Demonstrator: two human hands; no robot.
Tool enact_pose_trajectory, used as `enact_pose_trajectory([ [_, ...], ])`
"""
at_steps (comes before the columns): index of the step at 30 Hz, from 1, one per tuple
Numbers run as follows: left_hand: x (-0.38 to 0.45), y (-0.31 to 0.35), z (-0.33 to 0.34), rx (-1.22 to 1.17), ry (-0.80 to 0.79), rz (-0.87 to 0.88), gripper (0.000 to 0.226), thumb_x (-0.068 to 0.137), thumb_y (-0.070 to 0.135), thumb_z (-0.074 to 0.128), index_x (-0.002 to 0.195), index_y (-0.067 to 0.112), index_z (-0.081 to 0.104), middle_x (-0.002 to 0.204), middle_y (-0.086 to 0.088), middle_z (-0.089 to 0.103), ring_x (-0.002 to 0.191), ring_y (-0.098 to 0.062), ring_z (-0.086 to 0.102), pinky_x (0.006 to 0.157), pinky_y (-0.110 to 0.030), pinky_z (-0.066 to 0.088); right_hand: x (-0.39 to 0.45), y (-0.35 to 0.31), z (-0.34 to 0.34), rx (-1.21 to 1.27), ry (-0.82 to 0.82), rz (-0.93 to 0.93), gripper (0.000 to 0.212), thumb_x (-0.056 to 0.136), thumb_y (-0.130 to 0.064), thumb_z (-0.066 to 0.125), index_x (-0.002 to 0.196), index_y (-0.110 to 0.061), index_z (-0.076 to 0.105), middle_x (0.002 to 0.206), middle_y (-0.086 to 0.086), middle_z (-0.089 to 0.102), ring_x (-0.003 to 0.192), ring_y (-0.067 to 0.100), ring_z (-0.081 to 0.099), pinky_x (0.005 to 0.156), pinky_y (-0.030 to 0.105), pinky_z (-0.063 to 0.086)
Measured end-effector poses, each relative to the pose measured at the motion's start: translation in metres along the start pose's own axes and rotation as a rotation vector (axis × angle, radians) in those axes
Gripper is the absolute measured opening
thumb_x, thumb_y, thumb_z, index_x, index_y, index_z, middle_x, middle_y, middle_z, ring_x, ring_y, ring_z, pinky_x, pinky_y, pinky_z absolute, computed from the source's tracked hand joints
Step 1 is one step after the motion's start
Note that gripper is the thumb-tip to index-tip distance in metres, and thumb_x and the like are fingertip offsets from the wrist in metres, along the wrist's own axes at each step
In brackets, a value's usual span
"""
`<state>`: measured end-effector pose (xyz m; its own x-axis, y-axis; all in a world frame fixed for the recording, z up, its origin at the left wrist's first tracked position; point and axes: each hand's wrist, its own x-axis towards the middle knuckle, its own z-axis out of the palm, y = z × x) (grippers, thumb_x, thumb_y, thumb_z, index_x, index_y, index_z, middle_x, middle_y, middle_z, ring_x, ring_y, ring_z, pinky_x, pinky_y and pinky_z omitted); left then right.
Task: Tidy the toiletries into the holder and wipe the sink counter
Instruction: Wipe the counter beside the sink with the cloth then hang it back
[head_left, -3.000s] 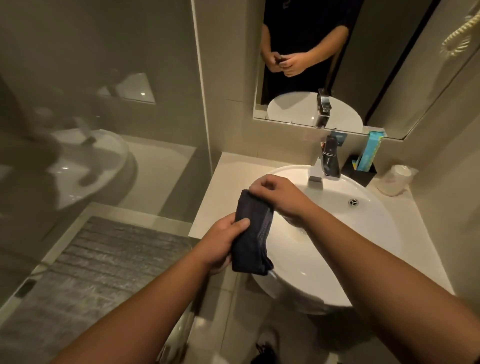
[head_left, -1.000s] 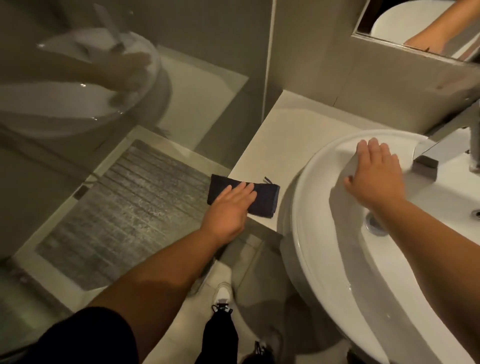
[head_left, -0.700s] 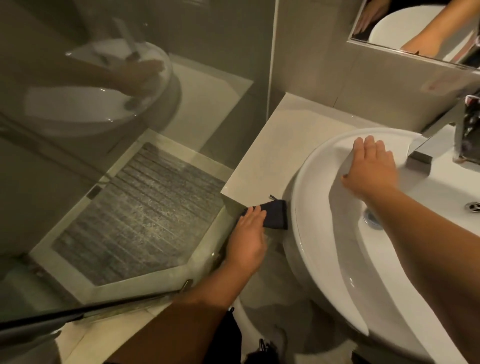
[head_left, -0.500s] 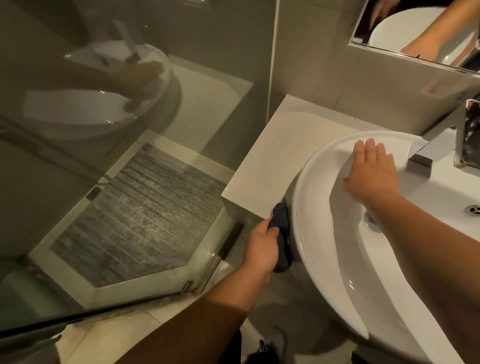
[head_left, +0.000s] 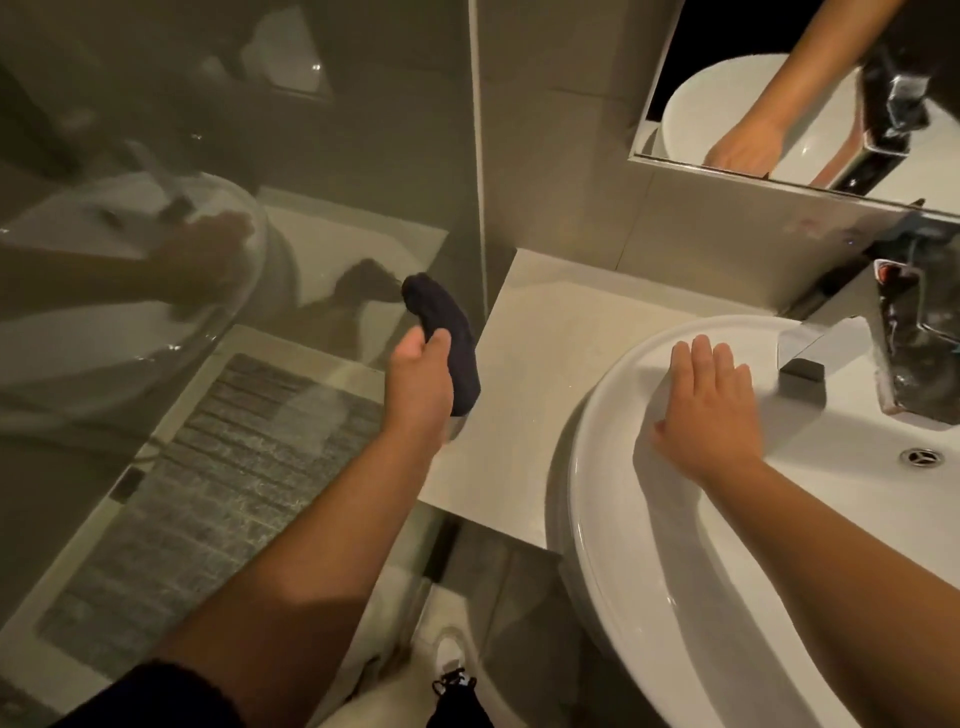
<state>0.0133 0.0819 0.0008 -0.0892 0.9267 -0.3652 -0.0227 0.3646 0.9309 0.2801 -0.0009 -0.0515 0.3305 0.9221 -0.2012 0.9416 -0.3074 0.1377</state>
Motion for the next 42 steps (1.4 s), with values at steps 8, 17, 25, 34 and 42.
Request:
enact_pose_trajectory([
  [8,0.137,0.010,0.133,0.941,-0.378,0.665,0.038,0.097,0.013,0.039,0.133,0.012,0.048,0.131,-0.014,0.058,0.114,-0.033,0.055,0.089,-0.037,0.042,0.008,-0.002,0.021,-0.005,0.070,0.035,0.083,0.077,-0.022,0.060,0.148,-0.001,0.022,0.157,0.024,0.023,0.144,0.044,0.018,0.117,0.056,0.015],
  [17,0.160,-0.045,0.198,1.330,-1.019,1.072,0.046,0.095,0.002,0.041,0.140,0.008,0.042,0.152,-0.010,0.036,0.139,-0.026,0.031,0.111,-0.036,0.020,0.011,-0.007,0.030,0.019,0.220,0.060,0.071,0.080,-0.027,0.034,0.145,0.000,0.023,0.152,0.026,0.031,0.141,0.046,0.024,0.115,0.057,0.014],
  [25,0.125,-0.063,0.134,1.282,-0.973,0.947,0.047,0.099,0.013,0.041,0.146,0.018,0.035,0.157,0.000,0.028,0.146,-0.018,0.019,0.118,-0.035,0.012,0.008,-0.002,0.020,0.035,0.106,0.013,0.084,0.077,-0.023,0.057,0.149,0.001,0.021,0.157,0.025,0.022,0.145,0.045,0.016,0.117,0.057,0.012],
  [34,0.021,-0.101,0.024,1.273,-0.792,0.808,0.045,0.099,0.014,0.042,0.143,0.018,0.039,0.156,0.001,0.031,0.145,-0.017,0.022,0.118,-0.036,0.012,0.001,0.002,0.005,-0.020,0.011,-0.027,0.091,0.087,-0.034,0.055,0.152,-0.004,-0.002,0.162,0.018,-0.002,0.148,0.038,-0.002,0.120,0.050,0.004],
  [42,-0.065,-0.135,-0.019,1.252,-0.629,0.730,0.043,0.095,0.015,0.048,0.138,0.017,0.046,0.154,0.000,0.036,0.143,-0.019,0.027,0.116,-0.035,0.012,0.002,0.009,-0.003,0.023,-0.062,-0.060,0.092,0.089,-0.037,0.053,0.152,-0.008,-0.007,0.163,0.013,-0.009,0.149,0.034,-0.006,0.121,0.048,0.004],
])
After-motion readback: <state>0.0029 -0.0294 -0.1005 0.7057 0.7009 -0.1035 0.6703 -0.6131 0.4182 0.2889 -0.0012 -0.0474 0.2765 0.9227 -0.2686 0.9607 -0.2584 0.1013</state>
